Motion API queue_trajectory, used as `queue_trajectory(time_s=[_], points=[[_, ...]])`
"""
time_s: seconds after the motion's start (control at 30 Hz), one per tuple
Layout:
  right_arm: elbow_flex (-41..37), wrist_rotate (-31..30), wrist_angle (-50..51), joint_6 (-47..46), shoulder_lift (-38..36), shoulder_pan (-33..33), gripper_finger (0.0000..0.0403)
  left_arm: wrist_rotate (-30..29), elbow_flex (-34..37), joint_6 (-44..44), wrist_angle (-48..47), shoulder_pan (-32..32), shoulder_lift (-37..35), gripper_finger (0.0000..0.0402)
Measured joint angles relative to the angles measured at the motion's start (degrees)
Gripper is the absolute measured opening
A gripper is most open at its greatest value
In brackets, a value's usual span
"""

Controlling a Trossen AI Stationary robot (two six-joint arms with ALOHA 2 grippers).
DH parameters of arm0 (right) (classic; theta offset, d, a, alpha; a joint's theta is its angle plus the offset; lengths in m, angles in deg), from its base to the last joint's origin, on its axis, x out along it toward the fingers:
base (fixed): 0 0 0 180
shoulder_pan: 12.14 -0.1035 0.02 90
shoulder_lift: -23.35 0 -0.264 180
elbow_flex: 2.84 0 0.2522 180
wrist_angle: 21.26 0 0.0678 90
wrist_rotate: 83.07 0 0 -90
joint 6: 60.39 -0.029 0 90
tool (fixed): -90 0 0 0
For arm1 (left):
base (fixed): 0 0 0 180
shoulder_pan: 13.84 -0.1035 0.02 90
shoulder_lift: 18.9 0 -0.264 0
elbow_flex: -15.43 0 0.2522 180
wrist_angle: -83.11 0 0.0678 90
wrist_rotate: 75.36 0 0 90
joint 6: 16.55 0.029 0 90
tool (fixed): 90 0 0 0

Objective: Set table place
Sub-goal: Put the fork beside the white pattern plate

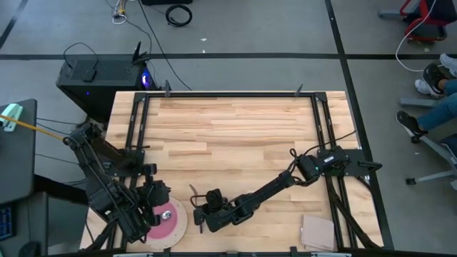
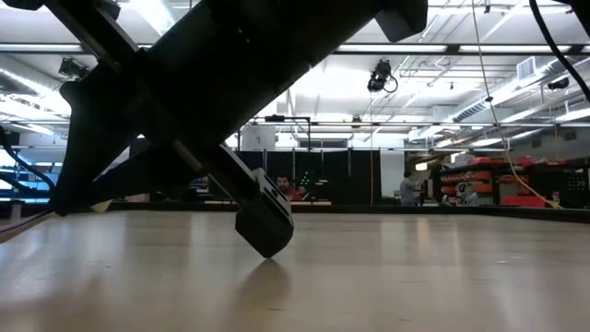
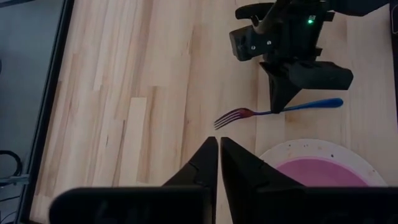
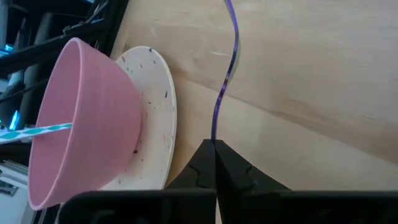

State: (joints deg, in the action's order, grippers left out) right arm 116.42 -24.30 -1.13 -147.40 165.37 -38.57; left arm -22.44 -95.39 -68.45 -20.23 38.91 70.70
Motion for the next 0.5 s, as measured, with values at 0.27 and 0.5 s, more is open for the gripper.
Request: queue_trajectory(time_s=[0.27,0.5], points=[[0.0,1.0,0.1,2.0,-0.1,0.0,0.001,0.0,0.0,0.0,0.0,0.0,0.0,0.0029],[0.0,1.4,0.2,2.3,-0.1,0.0,0.0037,0.0,0.0,0.0,0.0,0.0,0.0,0.0032]])
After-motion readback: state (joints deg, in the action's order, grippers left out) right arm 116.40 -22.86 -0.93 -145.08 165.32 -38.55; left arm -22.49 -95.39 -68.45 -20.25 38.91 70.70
